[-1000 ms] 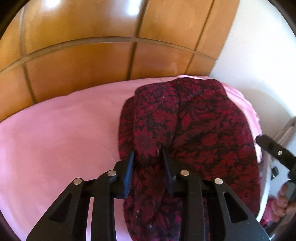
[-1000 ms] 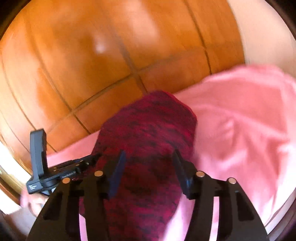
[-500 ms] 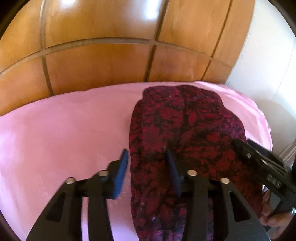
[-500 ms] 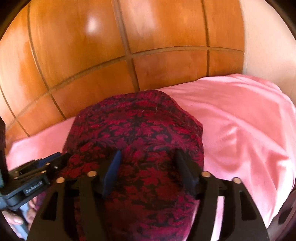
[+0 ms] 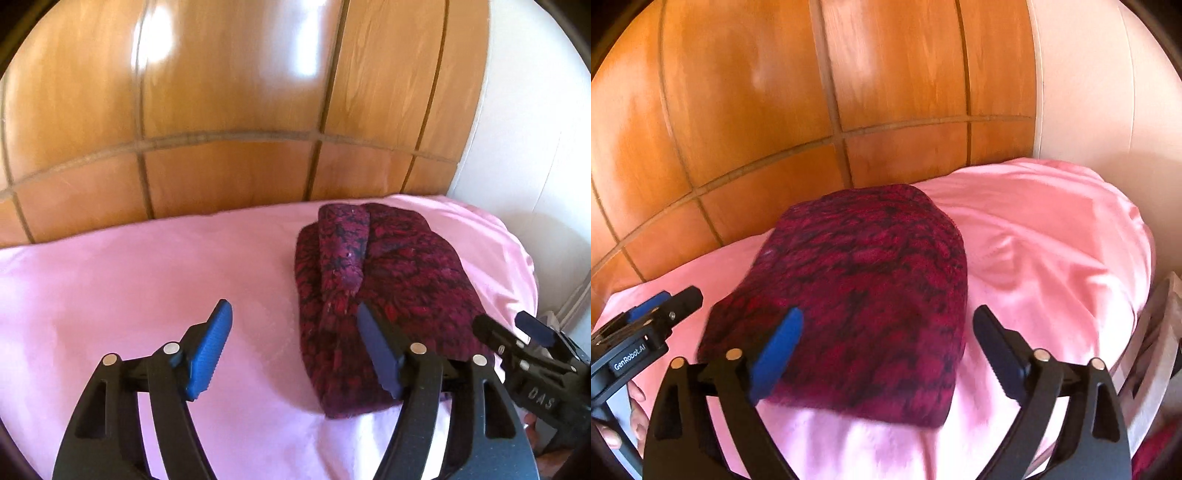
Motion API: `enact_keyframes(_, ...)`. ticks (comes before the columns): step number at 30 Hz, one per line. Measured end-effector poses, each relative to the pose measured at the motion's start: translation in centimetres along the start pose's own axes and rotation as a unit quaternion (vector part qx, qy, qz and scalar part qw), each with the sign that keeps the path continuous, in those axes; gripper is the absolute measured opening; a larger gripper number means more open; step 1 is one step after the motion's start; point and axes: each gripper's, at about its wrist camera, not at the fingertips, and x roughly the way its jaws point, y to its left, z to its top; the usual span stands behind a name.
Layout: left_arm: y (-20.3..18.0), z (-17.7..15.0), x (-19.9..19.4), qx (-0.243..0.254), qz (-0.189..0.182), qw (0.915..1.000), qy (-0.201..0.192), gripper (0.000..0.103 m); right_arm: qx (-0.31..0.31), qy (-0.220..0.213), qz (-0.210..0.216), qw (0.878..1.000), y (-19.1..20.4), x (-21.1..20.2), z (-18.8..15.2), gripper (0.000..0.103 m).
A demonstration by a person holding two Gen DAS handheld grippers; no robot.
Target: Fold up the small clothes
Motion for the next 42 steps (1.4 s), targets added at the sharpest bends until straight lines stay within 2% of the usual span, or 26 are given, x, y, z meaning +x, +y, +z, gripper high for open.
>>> enact_keyframes(2,0.1,-0.7,-1.5,0.005,0.005,0.9999,-0.008,0.072,-0.007,-0.001,-0.014,1.000,1.0,-1.0,-0.8,0.100)
enact_keyframes(3,0.1,-1.0,-2.2,0.005,0.008,0.9999,-0.010,0.077,-0.004,-0.002,-0.017,1.000,1.4,-1.5,-1.2,0.100)
enact_keyframes(6,0.4,-2.0,-4.1,0.001,0.015,0.9996,-0.025,0.080,0.008,-0.005,-0.024,1.000,2.1,-3.2,-2.5,0.101)
enact_keyframes(7,0.5,-2.4,-4.7,0.002,0.016,0.9995,-0.026,0.086,0.010,-0.008,-0.029,1.000,2.2,-3.4,-2.9,0.101)
enact_keyframes(14,0.8,-3.8,-6.8,-0.007,0.026,0.9991,-0.032,0.092,0.005,-0.031,-0.071,0.997,3.0,-5.3,-4.4,0.101)
enact_keyframes(20,0.7,-4.6,-7.3,-0.008,0.037,0.9988,-0.032,0.099,0.000,-0.038,-0.069,0.997,3.4,-6.3,-4.7,0.101)
enact_keyframes(32,0.4,-5.2,-6.3,0.006,0.060,0.9980,-0.015,0.099,0.005,-0.019,-0.061,0.998,3.5,-5.3,-5.5,0.101)
enact_keyframes(37,0.6,-5.0,-5.9,0.007,0.067,0.9977,-0.013,0.099,0.003,-0.027,-0.062,0.998,3.7,-5.2,-4.9,0.101)
enact_keyframes(42,1.0,-5.1,-6.0,-0.002,0.063,0.9979,-0.011,0.099,-0.002,-0.020,-0.055,0.998,4.1,-5.2,-5.2,0.101)
